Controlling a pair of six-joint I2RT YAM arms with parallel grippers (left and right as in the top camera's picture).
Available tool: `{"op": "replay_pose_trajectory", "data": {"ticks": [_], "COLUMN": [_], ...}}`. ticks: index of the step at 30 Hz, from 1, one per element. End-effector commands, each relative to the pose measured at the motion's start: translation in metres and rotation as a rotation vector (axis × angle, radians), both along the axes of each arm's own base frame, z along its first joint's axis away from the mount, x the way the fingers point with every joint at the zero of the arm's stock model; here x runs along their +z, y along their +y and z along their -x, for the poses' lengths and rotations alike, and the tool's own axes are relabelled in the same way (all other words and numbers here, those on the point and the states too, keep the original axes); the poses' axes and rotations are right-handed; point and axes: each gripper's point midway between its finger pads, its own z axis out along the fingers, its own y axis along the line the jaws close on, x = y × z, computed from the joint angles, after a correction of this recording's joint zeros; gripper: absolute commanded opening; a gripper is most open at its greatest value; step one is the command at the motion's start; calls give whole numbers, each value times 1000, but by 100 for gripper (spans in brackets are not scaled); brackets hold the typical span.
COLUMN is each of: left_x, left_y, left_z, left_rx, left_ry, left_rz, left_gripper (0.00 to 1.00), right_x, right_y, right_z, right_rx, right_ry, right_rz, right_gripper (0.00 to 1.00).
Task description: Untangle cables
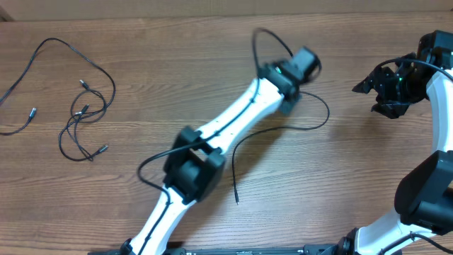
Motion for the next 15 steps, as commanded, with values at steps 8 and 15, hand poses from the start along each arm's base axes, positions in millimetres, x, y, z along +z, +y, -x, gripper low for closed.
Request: {"op": "replay_pose_trajectory", "data": {"ticks": [8, 15], "left_x": [119, 120], "left_y": [41, 58], "left_z": [-9, -7], "left_rx": [105, 132], "left_ry": [82, 222], "left_rz": [407, 530], "left_gripper": [9, 20], "right_x": [-11, -43], "right_y": [22, 50], "right_z": [-4, -4], "right_rx": [121, 208], "right_ry": [-25, -5], "right_rz": [-11, -96], "right_gripper": [69, 71]}}
